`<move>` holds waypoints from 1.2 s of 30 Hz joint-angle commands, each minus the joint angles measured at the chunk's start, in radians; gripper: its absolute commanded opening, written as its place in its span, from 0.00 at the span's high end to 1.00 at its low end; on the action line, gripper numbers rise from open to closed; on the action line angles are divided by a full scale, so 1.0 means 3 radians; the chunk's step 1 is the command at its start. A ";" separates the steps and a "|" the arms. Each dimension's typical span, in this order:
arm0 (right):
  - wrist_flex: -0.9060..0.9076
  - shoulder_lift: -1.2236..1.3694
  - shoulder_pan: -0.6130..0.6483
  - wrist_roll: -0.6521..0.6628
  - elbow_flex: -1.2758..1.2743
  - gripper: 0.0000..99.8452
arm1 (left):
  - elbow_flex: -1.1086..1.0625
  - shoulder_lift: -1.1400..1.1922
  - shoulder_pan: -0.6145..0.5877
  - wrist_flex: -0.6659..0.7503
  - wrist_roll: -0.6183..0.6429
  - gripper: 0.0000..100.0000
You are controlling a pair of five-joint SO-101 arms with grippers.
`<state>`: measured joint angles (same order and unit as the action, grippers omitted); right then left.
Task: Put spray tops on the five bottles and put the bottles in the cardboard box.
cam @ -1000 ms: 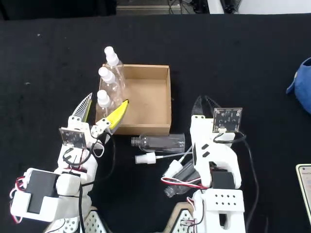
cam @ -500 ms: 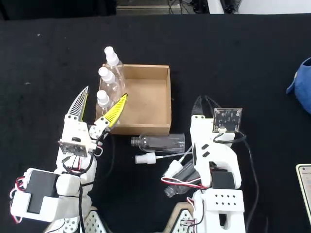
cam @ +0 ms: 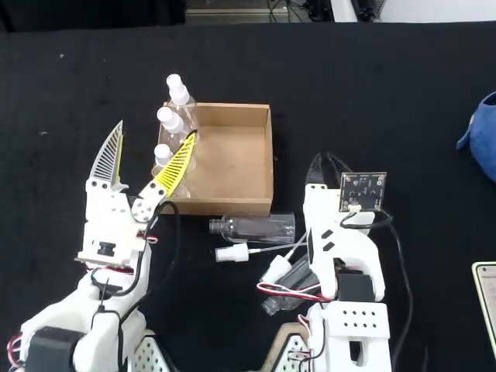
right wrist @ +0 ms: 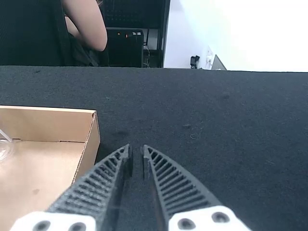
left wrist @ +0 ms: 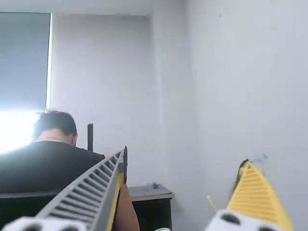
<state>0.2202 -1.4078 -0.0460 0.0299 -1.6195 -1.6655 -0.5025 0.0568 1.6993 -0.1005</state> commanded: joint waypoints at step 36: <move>-0.0097 -0.0120 -0.0036 0.0041 0.0018 0.98 | -0.0136 -0.3672 -0.0033 -0.2793 -0.0251 0.78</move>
<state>0.2202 -1.4078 -0.0460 0.0299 -1.6195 -1.6916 -1.4937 0.0537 1.0564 -0.1711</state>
